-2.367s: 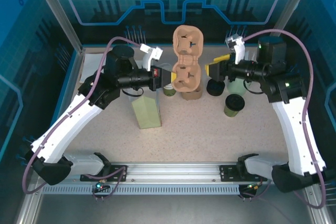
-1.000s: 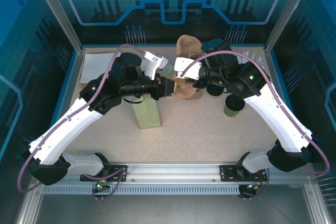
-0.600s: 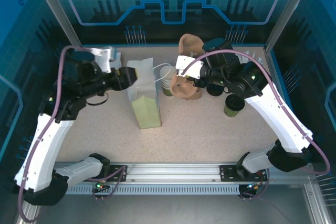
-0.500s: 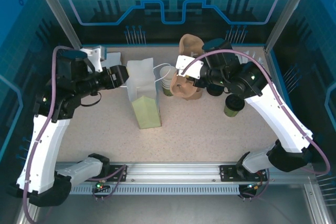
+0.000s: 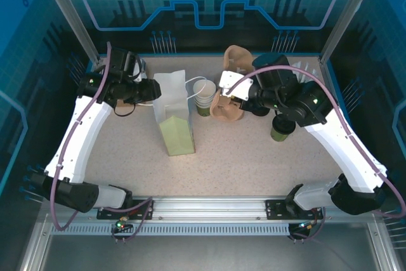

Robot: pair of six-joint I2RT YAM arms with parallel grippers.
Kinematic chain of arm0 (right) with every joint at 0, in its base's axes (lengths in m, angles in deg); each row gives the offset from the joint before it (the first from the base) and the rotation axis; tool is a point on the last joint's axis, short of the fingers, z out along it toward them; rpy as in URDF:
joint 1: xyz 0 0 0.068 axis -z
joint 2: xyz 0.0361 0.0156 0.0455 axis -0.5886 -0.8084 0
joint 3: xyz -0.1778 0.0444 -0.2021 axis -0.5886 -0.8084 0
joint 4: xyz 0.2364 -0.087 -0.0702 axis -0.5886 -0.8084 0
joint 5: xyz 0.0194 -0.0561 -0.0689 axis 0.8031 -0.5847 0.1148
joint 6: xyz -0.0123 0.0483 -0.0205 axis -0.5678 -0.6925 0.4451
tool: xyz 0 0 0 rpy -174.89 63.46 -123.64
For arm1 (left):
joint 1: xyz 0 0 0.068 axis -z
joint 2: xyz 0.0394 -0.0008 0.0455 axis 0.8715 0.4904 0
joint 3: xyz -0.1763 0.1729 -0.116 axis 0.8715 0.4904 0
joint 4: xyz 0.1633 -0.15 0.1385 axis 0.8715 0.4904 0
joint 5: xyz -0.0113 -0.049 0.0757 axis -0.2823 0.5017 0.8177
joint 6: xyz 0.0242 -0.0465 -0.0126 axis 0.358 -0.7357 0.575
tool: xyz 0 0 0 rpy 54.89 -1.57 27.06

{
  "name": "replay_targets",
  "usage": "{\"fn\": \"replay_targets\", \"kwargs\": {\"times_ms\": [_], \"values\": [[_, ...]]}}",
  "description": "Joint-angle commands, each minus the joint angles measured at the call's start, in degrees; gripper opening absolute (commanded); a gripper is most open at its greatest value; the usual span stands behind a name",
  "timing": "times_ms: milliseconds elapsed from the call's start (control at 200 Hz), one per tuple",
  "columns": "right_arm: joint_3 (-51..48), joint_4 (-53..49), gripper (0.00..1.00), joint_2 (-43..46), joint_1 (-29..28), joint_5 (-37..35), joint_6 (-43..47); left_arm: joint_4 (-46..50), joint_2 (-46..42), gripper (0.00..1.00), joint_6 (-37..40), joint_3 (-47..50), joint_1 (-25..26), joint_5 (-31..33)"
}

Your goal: Pack the takeout coffee

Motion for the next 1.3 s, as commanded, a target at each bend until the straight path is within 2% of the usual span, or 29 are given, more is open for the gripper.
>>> {"fn": "replay_targets", "kwargs": {"times_ms": [0,215,425,485,590,795,1001,1296], "values": [[0.64,-0.25,0.28,1.73,0.07,0.58,-0.88,0.39,0.36,0.4,0.23,1.69,-0.45,-0.13],[2.14,-0.56,0.27,2.43,-0.32,1.39,-1.33,0.22,1.15,0.35,0.32,3.55,-0.45,0.73],[2.89,-0.2,0.27,2.67,-0.75,4.2,-1.37,-1.18,0.45,0.06,-1.15,4.22,-0.03,-3.15],[3.84,0.09,0.27,2.29,-1.09,5.33,-1.06,-1.28,-0.13,0.0,-2.0,4.22,0.78,-3.62],[6.56,1.02,0.27,0.66,-2.73,6.19,-0.41,-1.86,-1.02,0.0,-3.9,4.39,4.04,-3.5],[12.24,3.81,0.26,-5.01,-6.15,3.22,0.93,-4.88,-2.68,0.0,-9.06,4.66,10.08,-3.68],[11.64,7.67,0.26,-7.53,-6.7,4.48,0.71,-7.59,-3.48,0.0,-12.22,5.17,13.99,-4.18],[6.87,12.71,0.25,-10.19,-7.41,1.19,3.61,-13.21,-7.06,0.0,-15.83,11.77,15.17,-5.77]]}}
